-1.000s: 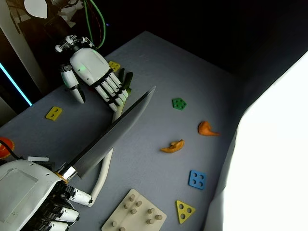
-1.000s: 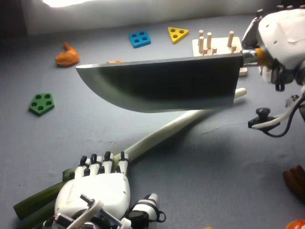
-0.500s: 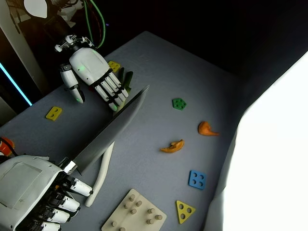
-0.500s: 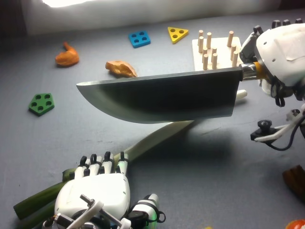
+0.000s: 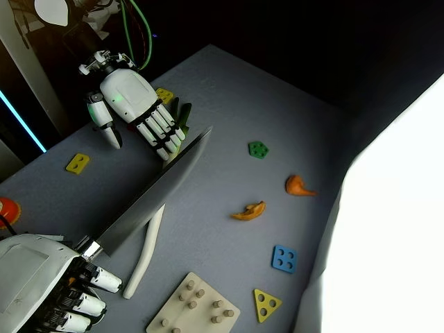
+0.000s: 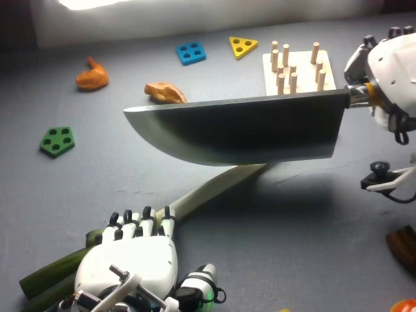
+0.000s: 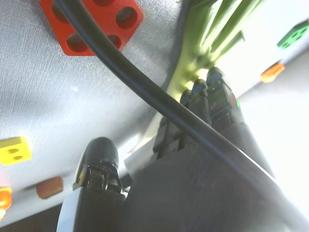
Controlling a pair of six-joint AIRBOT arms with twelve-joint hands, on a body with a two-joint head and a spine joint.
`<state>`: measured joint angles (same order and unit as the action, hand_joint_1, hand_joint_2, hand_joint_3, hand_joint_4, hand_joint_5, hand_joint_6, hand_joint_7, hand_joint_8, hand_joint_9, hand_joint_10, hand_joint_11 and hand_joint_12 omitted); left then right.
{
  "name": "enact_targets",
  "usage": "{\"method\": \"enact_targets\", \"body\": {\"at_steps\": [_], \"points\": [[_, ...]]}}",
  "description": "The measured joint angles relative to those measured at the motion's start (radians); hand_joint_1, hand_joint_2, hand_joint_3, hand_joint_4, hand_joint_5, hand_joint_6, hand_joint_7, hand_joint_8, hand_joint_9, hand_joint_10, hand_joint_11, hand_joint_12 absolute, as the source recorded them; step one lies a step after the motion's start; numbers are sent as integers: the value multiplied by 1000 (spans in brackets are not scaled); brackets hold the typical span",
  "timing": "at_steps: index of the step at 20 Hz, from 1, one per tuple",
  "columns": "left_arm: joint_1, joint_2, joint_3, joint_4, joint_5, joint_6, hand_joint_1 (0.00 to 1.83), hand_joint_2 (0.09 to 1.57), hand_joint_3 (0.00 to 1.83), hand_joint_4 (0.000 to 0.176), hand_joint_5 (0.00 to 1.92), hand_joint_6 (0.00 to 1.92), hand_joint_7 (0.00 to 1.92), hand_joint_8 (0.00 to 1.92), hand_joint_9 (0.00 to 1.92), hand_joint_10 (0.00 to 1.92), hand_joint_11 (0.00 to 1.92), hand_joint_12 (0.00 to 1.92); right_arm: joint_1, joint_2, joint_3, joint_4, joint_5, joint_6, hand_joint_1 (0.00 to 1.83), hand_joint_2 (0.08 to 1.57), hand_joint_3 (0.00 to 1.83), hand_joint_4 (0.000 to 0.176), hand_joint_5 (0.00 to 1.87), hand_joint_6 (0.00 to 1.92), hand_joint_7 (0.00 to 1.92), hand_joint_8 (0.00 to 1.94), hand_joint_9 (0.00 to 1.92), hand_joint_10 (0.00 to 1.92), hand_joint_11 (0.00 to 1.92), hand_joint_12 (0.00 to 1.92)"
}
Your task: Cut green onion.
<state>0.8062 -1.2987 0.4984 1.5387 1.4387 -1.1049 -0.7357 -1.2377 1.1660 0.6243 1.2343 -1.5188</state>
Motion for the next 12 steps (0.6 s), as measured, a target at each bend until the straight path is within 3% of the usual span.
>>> {"method": "enact_targets", "body": {"at_steps": [7, 12], "points": [[0, 0, 0, 0, 1, 0, 18, 1429, 5, 0, 57, 12, 40, 3, 24, 4, 0, 0, -65, 50, 0, -34, -4, 46, 1569, 864, 611, 176, 1438, 1921, 1583, 1941, 1655, 1921, 1720, 1921], [0, 0, 0, 0, 0, 0, 16, 1433, 4, 0, 36, 3, 34, 0, 24, 2, 0, 0, -44, 48, 1, -41, -4, 41, 1585, 853, 609, 176, 1403, 1921, 1565, 1941, 1638, 1921, 1694, 1921]]}}
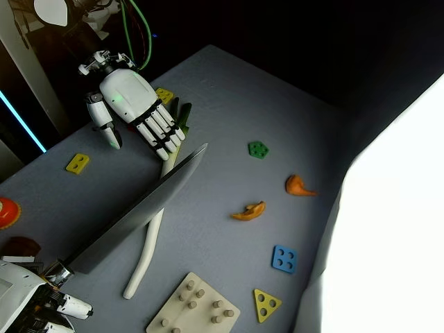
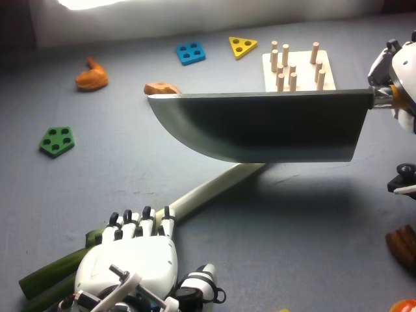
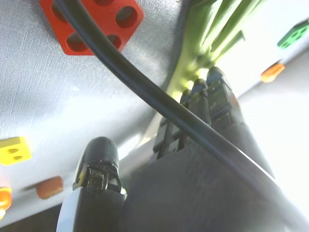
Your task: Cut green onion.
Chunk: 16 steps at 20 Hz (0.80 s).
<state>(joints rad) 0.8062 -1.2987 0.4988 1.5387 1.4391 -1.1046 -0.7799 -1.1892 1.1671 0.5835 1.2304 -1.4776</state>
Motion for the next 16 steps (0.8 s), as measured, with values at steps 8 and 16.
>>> {"method": "enact_targets", "body": {"at_steps": [8, 16], "points": [[0, 0, 0, 0, -1, 0, 39, 1434, 0, 0, 11, 3, 2, 0, 0, 0, 0, 0, 136, 3, 43, -4, 37, 8, 1586, 826, 637, 176, 1423, 1921, 1544, 1941, 1618, 1921, 1680, 1921], [-5, 12, -1, -3, -13, 0, 16, 1439, 1, 0, 20, 1, 6, 0, 0, 0, 2, 4, 167, -17, 263, -188, -29, 249, 1571, 837, 649, 176, 1425, 1921, 1563, 1941, 1634, 1921, 1697, 1921]]}}
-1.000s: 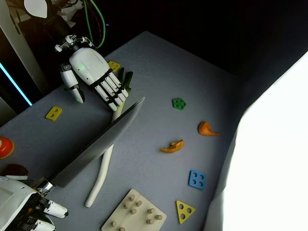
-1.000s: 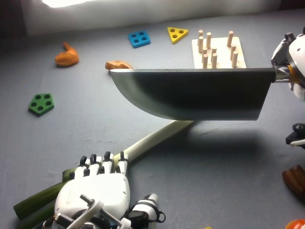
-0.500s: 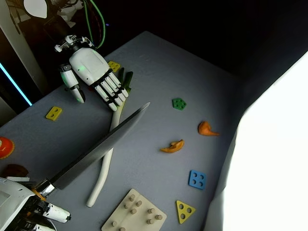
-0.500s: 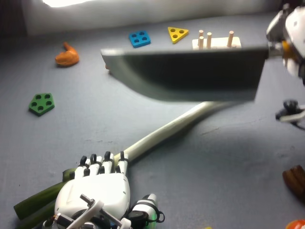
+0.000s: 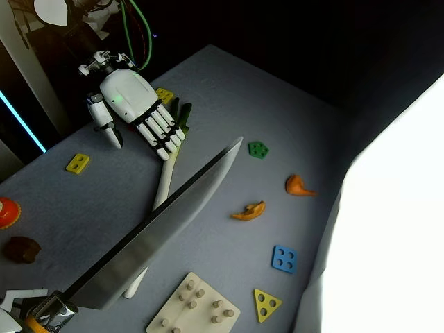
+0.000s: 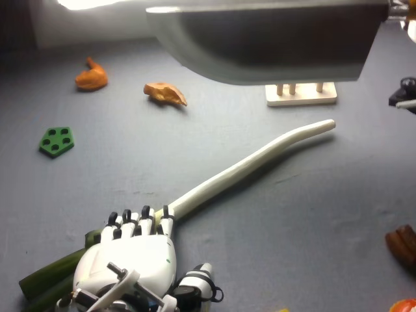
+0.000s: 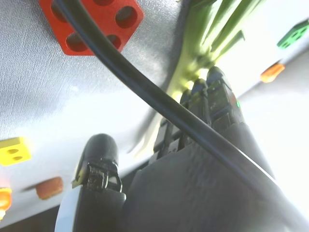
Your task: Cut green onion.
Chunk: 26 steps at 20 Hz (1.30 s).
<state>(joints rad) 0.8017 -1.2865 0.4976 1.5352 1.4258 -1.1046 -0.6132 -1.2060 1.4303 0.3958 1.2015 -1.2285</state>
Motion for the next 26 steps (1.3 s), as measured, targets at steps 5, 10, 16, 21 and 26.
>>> {"method": "enact_targets", "body": {"at_steps": [5, 10, 16, 21, 26], "points": [[-16, 31, -7, -26, -19, 1, 15, 1437, 0, 0, 24, 5, 9, 0, 0, 0, 7, 9, 18, -26, 152, -66, -73, 163, 1598, 805, 678, 176, 1420, 1921, 1559, 1941, 1632, 1921, 1692, 1921], [-58, 57, -7, -39, -35, 41, 4, 1439, 1, 0, 22, 3, 5, 0, 0, 0, 0, 1, 18, -86, 304, -76, -72, 246, 1601, 802, 688, 176, 1407, 1921, 1553, 1941, 1628, 1921, 1691, 1921], [-120, 102, -6, -1, -93, 112, 0, 1433, 0, 0, 23, 5, 12, 4, 1, 0, 0, 0, 16, -200, 507, -176, -32, 375, 1607, 769, 726, 176, 1418, 1921, 1557, 1941, 1628, 1921, 1691, 1921], [-148, 174, -42, 48, -160, 133, 1, 1435, 0, 0, 28, 2, 8, 0, 6, 0, 5, 10, 2, -257, 621, -172, -32, 420, 1604, 789, 735, 176, 1421, 1921, 1564, 1941, 1643, 1921, 1713, 1921], [-188, 244, -76, 82, -216, 135, 30, 1436, 0, 0, 45, 10, 11, 3, 9, 2, 0, 0, -16, -311, 683, -182, -25, 422, 1579, 824, 704, 176, 1406, 1921, 1568, 1941, 1641, 1921, 1712, 1921]]}}
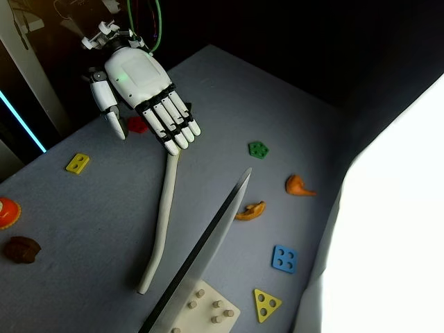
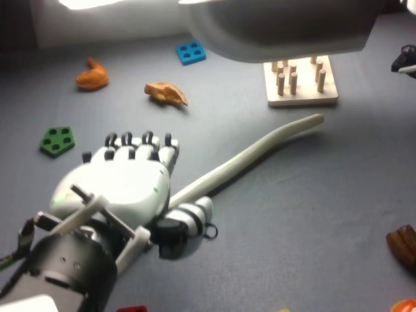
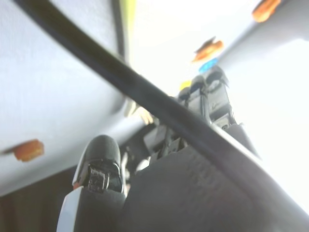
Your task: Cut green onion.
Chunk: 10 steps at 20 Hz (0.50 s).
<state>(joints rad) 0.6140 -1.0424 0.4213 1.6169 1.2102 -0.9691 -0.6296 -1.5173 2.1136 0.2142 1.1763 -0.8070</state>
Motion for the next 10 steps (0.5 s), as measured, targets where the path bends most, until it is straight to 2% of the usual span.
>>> {"method": "enact_targets", "body": {"at_steps": [2, 5, 8, 10], "points": [[-16, 13, -10, 22, -5, 0, 68, 1430, 0, 0, 50, 9, 21, 5, 10, 2, 0, 0, -9, -4, 5, -7, -1, 7, 1572, 849, 655, 176, 1413, 1921, 1555, 1941, 1625, 1921, 1687, 1921], [-30, 18, -19, 23, -37, 0, 7, 1435, 1, 0, 28, 1, 13, 2, 1, 0, 0, 0, -11, -4, 6, -4, 2, 11, 1589, 833, 648, 176, 1414, 1921, 1567, 1941, 1636, 1921, 1697, 1921], [-57, 38, -19, 25, -74, 18, 0, 1436, 1, 0, 25, 1, 5, 0, 0, 0, 4, 2, -17, -33, 54, 8, 11, 16, 1584, 835, 653, 176, 1418, 1921, 1569, 1941, 1641, 1921, 1704, 1921], [-70, 50, -19, 26, -88, 30, 0, 1433, 0, 0, 26, 1, 12, 3, 10, 4, 22, 10, -18, -36, 55, -3, 12, 24, 1596, 830, 650, 176, 1418, 1921, 1569, 1941, 1641, 1921, 1707, 1921]]}}
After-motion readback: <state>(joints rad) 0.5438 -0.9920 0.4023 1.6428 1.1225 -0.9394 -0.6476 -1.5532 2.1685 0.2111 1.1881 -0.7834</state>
